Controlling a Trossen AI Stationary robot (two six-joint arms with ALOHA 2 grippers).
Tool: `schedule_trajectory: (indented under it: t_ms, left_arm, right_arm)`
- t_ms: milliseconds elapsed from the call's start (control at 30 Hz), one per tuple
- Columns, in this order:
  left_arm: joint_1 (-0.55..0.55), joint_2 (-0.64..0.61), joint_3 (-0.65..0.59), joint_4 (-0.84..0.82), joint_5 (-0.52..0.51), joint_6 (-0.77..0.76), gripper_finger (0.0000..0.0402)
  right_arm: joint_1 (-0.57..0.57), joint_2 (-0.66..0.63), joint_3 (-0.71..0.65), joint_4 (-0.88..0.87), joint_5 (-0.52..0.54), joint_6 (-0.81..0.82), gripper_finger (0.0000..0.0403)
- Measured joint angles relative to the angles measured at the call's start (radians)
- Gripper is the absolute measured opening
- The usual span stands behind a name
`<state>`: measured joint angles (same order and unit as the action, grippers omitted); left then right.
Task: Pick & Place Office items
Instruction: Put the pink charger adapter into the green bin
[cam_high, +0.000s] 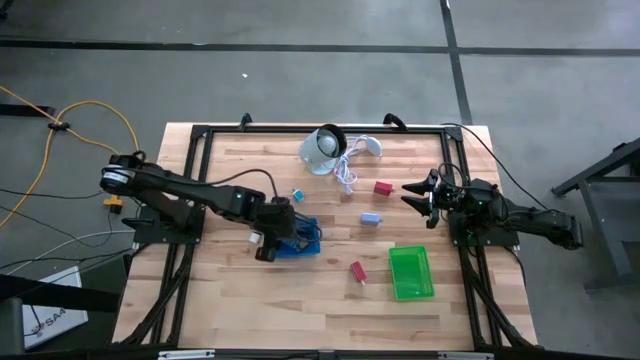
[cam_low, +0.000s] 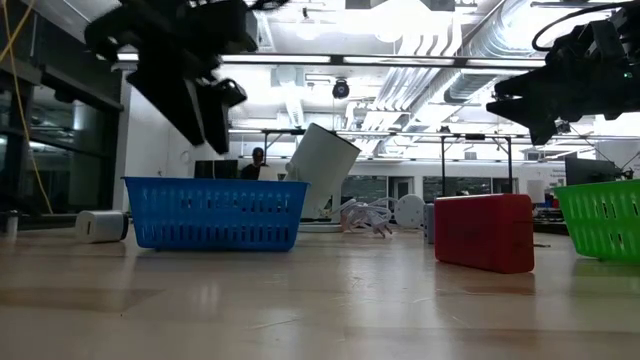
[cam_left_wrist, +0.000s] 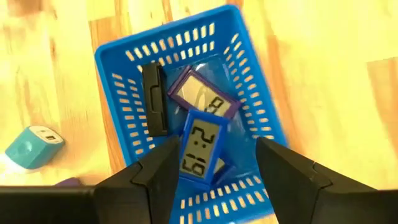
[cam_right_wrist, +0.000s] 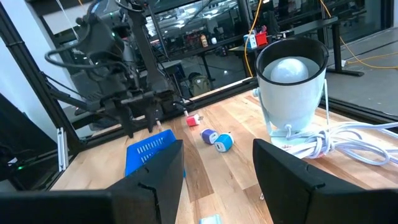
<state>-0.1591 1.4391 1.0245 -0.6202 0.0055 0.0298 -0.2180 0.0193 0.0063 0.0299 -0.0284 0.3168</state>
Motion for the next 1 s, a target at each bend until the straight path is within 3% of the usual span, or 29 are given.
schedule_trajectory:
  t_ms: [433, 633, 1000]
  left_arm:
    - [-0.048, -0.147, 0.0, -0.089, -0.083, -0.034, 0.0203]
    - [-0.05, -0.181, -0.006, -0.161, -0.096, -0.148, 0.0203]
    - [-0.08, -0.206, -0.007, -0.283, -0.216, -0.32, 0.0203]
  right_arm:
    - [0.0, 0.0, 0.0, 0.0, 0.0, 0.0, 0.0179]
    - [0.0, 0.0, 0.0, 0.0, 0.0, 0.0, 0.0179]
    - [0.0, 0.0, 0.0, 0.0, 0.0, 0.0, 0.0179]
